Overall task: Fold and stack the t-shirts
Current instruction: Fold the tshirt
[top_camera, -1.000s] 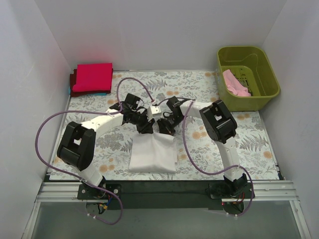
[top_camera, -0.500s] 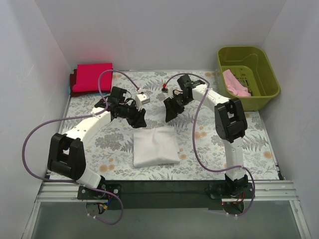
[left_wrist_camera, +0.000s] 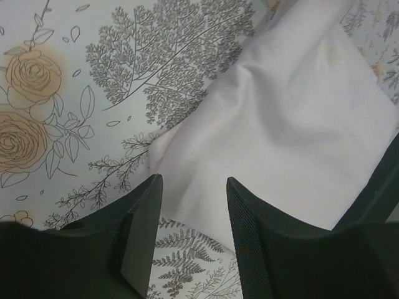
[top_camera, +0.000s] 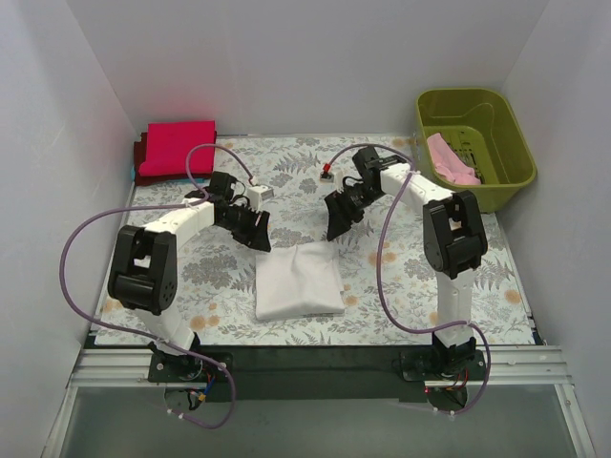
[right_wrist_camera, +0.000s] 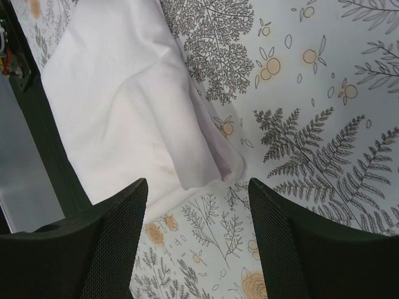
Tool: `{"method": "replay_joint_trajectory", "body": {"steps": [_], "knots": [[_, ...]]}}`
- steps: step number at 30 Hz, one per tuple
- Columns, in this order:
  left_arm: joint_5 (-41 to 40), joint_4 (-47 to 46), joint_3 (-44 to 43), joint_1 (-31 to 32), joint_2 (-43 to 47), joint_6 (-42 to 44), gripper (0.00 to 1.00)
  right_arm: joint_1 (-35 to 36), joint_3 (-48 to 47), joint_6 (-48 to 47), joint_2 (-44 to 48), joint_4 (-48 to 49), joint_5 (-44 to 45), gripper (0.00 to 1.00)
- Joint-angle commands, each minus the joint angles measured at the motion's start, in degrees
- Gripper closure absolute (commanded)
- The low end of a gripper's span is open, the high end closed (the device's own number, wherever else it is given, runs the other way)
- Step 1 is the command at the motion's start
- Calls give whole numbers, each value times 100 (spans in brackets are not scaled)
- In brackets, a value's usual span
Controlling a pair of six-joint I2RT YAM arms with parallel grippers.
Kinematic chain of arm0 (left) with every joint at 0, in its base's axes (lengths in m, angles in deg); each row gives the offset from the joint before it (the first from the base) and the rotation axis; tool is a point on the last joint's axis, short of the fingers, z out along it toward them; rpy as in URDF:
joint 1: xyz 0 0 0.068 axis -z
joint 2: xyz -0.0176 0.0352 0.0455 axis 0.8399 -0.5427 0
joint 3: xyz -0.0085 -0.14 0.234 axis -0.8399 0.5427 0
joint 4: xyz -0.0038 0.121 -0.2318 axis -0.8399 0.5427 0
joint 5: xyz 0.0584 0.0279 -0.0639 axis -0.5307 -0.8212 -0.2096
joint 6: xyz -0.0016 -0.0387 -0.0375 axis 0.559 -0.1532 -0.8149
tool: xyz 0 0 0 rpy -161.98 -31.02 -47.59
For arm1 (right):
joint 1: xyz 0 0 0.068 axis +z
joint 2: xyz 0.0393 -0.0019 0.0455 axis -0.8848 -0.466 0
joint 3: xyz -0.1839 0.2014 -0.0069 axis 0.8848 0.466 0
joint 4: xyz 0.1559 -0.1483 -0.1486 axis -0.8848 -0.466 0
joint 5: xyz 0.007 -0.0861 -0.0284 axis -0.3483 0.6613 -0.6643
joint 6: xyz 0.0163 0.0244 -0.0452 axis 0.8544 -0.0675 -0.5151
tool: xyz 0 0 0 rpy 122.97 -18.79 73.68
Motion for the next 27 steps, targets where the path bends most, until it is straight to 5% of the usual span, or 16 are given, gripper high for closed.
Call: {"method": "replay_joint_trajectory", "body": {"steps": [1, 12, 15, 18, 21, 22, 27], "knots": [[-104, 114, -89, -147, -193, -6, 56, 156, 84, -201, -17, 30, 164, 28], [19, 175, -265, -218, -544, 188, 55, 420, 629, -448, 97, 321, 402, 29], [133, 210, -248, -218, -571, 232, 55, 429, 646, -430, 71, 347, 323, 36], [168, 246, -204, -218, -588, 302, 55, 429, 550, -386, 26, 347, 279, 49], [238, 290, -212, -218, -571, 355, 63, 420, 523, -325, 70, 347, 182, 81], [256, 307, -221, -227, -553, 355, 73, 402, 532, -281, 88, 347, 156, 98], [379, 246, -274, -428, -299, 189, 100, -141, 637, 211, 149, 312, -353, 99]]}}
